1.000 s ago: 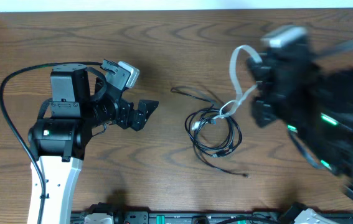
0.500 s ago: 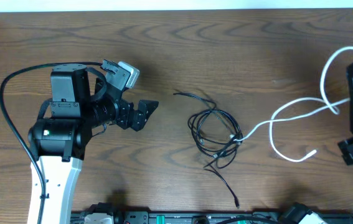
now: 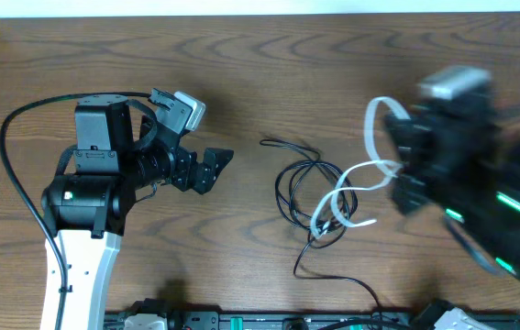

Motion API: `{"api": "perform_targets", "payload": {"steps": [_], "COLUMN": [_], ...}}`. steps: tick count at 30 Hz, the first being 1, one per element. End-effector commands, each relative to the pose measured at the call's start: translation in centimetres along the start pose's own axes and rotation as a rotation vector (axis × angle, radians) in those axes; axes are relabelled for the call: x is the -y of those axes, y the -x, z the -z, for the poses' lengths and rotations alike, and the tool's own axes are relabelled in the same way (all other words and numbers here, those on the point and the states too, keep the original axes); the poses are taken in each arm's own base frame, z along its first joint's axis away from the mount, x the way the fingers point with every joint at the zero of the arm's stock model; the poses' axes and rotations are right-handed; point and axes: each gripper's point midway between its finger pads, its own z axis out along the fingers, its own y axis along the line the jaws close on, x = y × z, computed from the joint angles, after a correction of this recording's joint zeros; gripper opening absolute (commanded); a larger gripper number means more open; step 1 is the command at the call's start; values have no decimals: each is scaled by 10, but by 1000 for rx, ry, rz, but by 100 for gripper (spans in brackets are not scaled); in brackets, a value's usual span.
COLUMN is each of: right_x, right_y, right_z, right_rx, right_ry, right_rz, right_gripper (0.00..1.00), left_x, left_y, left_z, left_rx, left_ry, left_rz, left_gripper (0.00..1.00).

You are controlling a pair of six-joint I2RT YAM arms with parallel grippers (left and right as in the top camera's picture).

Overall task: Untangle cables
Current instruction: 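Pull the white cable rightward out of the pile with the right gripper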

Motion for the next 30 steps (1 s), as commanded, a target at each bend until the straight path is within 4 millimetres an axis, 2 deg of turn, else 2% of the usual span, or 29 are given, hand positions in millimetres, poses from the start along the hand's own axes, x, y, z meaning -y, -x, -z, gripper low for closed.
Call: {"api": "perform_targets", "payload": {"steps": [1, 4, 5, 7, 9, 12, 15, 17, 20, 25, 30], "right_x": [-14, -21, -28, -35, -34, -35, -28, -14, 22, 55, 96], "right_y": [-37, -68, -87, -112, -117, -102, -68, -42, -2, 23, 25], "right_z": [-44, -62, -67, -67, -65, -61, -51, -38, 0, 52, 111], "right_rx": [-212, -370, -468, -598, -621, -543, -369, -233, 0, 192, 338], "right_ry": [21, 35, 65, 100, 97, 111, 87, 25, -129, -249, -401], "right_rz": [-4, 14, 21, 24, 24, 12, 1, -10, -46, -107, -222], "right_gripper": [1, 1, 1, 1, 1, 1, 1, 1, 1, 1, 1], "left_x": [1, 1, 1, 1, 1, 1, 1, 1, 1, 1, 1], "left_y": [-3, -3, -3, -3, -3, -3, -3, -3, -3, -3, -2], "left_z": [2, 2, 2, 2, 2, 2, 2, 2, 2, 2, 2], "left_rx": [-7, -7, -7, -7, -6, -7, -7, -7, -7, -6, -6], "left_ry": [6, 6, 6, 6, 6, 6, 6, 6, 6, 6, 7], "left_rz": [-2, -2, -3, -3, -3, -3, -3, -3, -3, -3, -4], "left_gripper": [98, 98, 98, 98, 98, 98, 98, 98, 98, 98, 98]}}
